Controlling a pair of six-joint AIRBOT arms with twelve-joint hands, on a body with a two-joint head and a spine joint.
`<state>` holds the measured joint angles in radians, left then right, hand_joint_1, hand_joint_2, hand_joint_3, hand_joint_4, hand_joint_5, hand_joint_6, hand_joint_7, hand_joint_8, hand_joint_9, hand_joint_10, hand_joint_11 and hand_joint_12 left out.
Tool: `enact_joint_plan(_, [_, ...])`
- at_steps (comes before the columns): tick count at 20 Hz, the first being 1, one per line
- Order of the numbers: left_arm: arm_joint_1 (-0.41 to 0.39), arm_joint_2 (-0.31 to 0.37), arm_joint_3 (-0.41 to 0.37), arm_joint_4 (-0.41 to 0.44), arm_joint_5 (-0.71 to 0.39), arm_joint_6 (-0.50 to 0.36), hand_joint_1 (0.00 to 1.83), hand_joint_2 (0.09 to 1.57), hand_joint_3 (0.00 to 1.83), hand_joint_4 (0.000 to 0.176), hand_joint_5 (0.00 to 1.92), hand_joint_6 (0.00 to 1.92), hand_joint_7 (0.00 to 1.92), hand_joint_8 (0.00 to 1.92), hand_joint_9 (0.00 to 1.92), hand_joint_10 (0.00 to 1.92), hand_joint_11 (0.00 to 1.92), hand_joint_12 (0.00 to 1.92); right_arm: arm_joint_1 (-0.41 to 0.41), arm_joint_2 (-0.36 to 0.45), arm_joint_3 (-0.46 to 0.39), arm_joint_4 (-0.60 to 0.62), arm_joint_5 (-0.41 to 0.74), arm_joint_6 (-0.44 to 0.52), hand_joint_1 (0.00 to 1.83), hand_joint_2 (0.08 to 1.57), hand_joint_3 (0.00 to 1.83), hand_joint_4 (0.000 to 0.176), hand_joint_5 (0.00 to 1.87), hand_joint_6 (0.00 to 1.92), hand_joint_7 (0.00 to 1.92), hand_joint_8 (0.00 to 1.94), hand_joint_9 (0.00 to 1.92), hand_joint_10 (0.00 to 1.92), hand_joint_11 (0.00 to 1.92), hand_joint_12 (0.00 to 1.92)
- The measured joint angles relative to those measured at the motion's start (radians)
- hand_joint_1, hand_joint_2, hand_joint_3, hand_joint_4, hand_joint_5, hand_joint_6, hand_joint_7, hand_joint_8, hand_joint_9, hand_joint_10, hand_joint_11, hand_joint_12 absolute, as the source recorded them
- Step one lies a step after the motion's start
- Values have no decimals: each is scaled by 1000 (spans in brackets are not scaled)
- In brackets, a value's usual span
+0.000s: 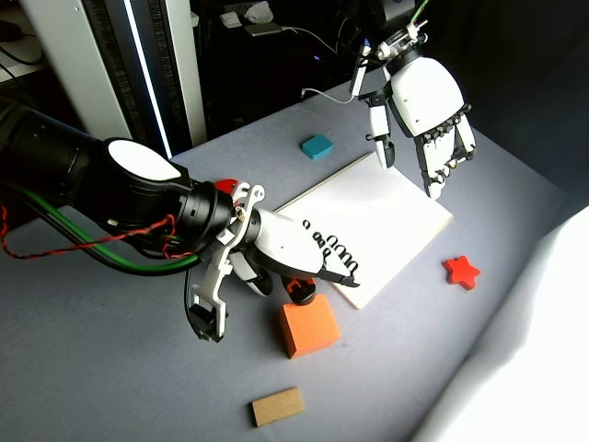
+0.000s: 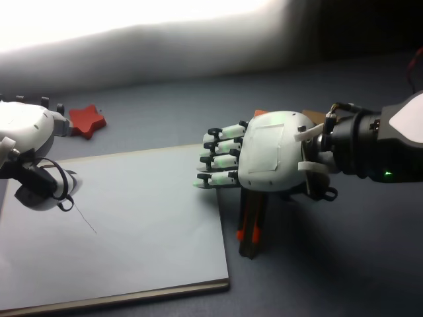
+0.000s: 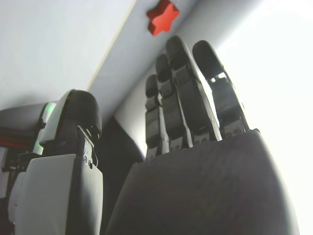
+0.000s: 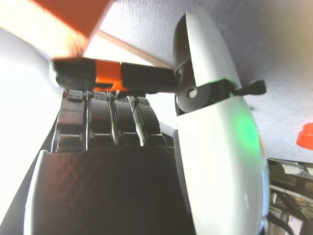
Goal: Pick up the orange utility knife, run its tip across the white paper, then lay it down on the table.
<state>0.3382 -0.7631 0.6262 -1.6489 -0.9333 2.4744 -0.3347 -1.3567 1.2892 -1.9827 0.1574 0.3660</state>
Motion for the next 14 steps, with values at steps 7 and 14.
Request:
enact_joint_plan(7, [8,0,0,-7,0,-34,624,1309,18,12,342,0,481,0,631,8,100,1367,-5,-16,14,1,-4,-15,1260,1095,0,0,0,0,0,0,0,0,0,0])
enact_joint_plan(14, [8,-1,11,-7,-1,-35,616,1308,16,16,345,1,494,4,649,15,130,1381,-22,-19,14,3,1,-29,1195,1311,43,0,0,0,0,0,0,0,0,0])
